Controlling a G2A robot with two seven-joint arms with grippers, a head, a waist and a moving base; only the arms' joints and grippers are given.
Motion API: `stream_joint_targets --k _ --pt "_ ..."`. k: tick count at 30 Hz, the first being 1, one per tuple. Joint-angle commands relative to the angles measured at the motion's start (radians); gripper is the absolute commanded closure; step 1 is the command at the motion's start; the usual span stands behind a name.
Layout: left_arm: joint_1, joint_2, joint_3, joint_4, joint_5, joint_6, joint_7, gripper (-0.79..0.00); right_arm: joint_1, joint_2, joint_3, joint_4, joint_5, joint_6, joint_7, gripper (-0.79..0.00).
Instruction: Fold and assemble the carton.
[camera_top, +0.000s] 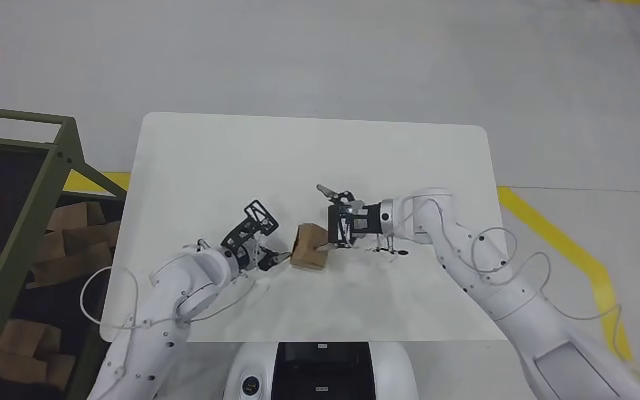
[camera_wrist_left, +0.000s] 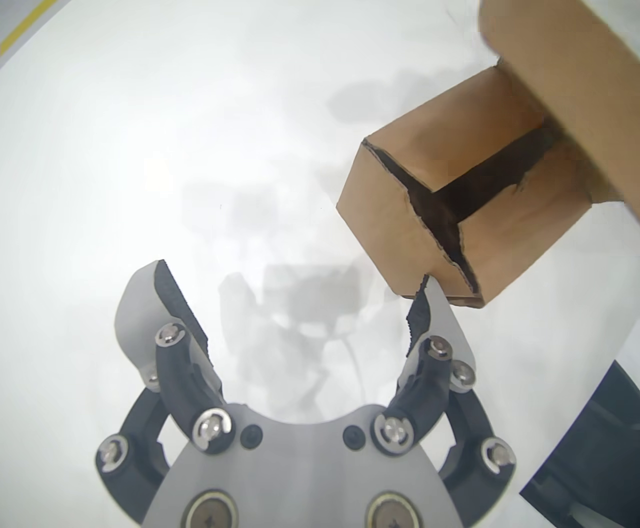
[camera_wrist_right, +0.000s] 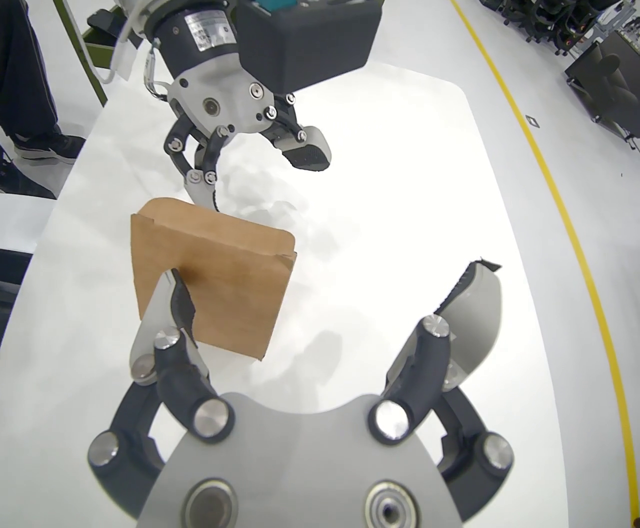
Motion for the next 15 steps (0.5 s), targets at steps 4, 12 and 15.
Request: stream_joint_targets --k 4,12,15 --pt "-0.019 -0.001 0.014 0.004 -0.007 0.008 -0.007 -0.785 0.013 -0.009 -0.007 0.036 0.025 0.017 0.036 -0.785" --pt "-0.003 0.005 -0.028 -0.014 -0.030 0.020 0.005 -0.785 0.040 -0.024 -0.018 0.087 0.054 0.027 0.049 -0.785" --pt "0.030 0.012 -0.089 -0.054 -0.059 0.008 0.014 -0.785 0.046 -0.027 -0.020 0.101 0.056 0.025 0.043 -0.785"
